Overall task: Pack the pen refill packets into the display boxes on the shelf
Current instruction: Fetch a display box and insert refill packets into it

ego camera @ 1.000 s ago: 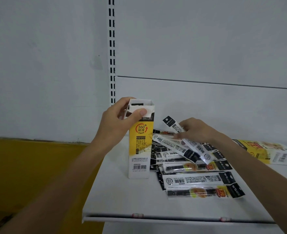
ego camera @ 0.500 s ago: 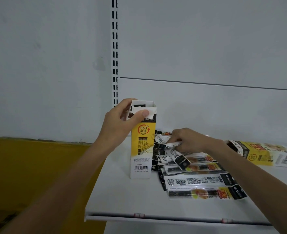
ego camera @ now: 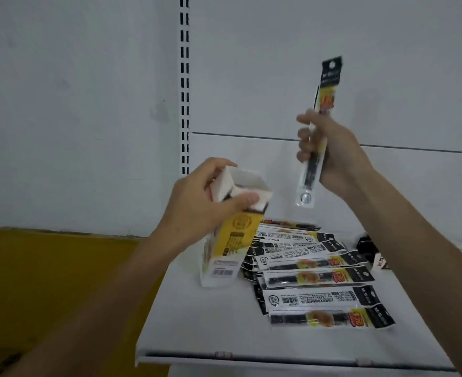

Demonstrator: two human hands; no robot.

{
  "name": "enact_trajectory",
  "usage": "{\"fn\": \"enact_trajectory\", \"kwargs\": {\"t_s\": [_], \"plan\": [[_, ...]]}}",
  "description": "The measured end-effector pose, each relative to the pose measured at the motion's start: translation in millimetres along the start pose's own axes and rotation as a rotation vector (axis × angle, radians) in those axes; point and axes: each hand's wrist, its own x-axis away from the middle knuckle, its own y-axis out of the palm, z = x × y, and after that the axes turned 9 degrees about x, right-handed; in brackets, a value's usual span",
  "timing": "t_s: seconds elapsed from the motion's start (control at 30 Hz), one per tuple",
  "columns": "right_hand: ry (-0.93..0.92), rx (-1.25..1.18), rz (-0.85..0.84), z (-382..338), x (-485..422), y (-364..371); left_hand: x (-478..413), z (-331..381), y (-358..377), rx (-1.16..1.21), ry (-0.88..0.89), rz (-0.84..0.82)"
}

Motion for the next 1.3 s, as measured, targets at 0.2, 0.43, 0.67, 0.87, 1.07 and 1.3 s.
{"fn": "enact_trajectory", "kwargs": {"t_s": [0.2,0.43,0.67,0.87,1.07,1.3], "plan": [[-0.103,-0.340,-0.261,-30.0,18.1,37.9,6.4,-1.9,-2.4,0.057,-0.044,-0.098],[-0.260,0.176,-0.381,1.2,30.3,64.8,9.2,-2.4,-8.3,0.132,-0.029,-0.115],[-0.157,0.364,-0.543,9.8,35.3,47.3,11.3,-8.1,-15.8,0.110,-0.073,-0.054],[-0.253,0.646,-0.262,15.8,28.3,18.0,13.5,-19.0,-8.7,0.103,-0.114,-0.028],[0.023,1.513,-0.485,91.1,19.9,-46.0,13.4,-24.7,5.7,0.134,-0.119,0.044],[0.157,1.506,-0.393,126.2,18.3,-58.5,14.5,-24.7,7.8,0.138,-0.135,0.067]]}}
